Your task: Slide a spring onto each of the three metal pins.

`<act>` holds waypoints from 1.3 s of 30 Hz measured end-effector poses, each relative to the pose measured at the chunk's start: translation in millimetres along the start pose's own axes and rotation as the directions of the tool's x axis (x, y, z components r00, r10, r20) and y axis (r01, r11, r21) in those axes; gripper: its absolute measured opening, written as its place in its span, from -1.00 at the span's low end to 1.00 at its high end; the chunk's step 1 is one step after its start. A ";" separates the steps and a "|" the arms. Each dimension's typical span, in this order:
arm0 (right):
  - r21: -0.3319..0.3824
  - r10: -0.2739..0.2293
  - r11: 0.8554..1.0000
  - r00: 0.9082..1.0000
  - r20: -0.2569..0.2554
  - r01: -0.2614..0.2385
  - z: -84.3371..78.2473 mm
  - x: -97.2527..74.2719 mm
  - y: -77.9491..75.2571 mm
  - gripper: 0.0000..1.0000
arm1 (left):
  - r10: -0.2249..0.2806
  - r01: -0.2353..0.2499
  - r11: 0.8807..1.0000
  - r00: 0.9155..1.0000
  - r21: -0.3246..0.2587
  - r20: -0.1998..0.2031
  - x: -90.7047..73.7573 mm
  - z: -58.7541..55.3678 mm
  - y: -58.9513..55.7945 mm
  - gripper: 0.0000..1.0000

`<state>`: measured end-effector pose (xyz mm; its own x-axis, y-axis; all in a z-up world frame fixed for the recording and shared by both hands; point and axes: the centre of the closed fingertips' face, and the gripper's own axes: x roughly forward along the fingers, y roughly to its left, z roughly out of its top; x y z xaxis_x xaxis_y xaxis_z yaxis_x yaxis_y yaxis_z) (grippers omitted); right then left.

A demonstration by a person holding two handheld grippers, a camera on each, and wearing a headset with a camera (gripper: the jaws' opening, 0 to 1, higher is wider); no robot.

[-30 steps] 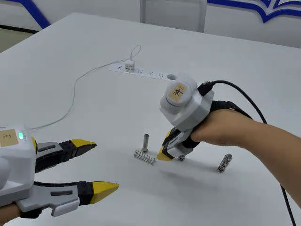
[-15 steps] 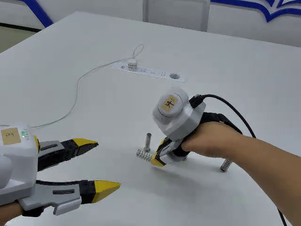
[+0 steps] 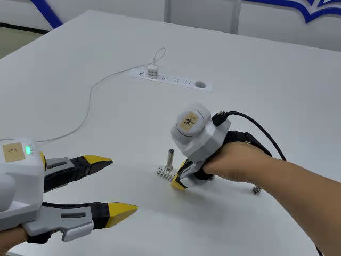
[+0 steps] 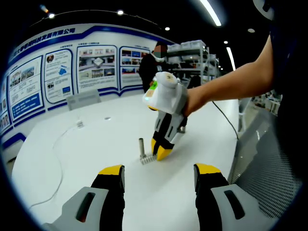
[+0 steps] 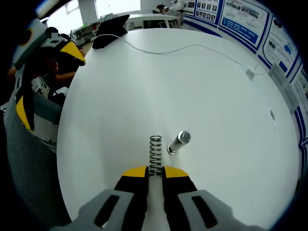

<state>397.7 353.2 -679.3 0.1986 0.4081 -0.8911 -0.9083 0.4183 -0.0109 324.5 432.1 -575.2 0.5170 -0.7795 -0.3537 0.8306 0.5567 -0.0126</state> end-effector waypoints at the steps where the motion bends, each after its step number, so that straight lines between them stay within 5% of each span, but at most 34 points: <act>1: 0.000 0.002 1.000 1.000 0.000 -0.002 -0.1 0.1 0.5 -0.76 | 0.000 0.000 1.000 1.000 0.000 0.000 0.0 -0.3 0.0 0.19; 12: -0.030 0.013 0.999 0.999 -0.033 -0.014 -6.8 -5.3 8.4 -0.78 | -0.014 0.014 1.000 1.000 0.004 -0.008 2.3 -1.2 -2.4 0.17; 22: -0.089 0.032 0.995 0.998 -0.060 -0.037 -15.8 -27.2 19.8 -0.78 | -0.078 0.081 0.995 0.995 0.052 -0.055 12.8 -4.4 -10.3 0.14; 39: -0.189 0.089 0.977 0.993 -0.078 -0.102 -17.4 -56.3 55.4 -0.78 | -0.212 0.239 0.955 0.964 0.175 -0.161 41.8 -12.8 -30.5 -0.07</act>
<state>329.8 339.2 -637.7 0.0877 0.3788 -0.9213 -0.9770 0.2130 -0.0054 318.1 386.3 -601.5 0.2890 -0.8230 -0.4890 0.9532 0.2949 0.0669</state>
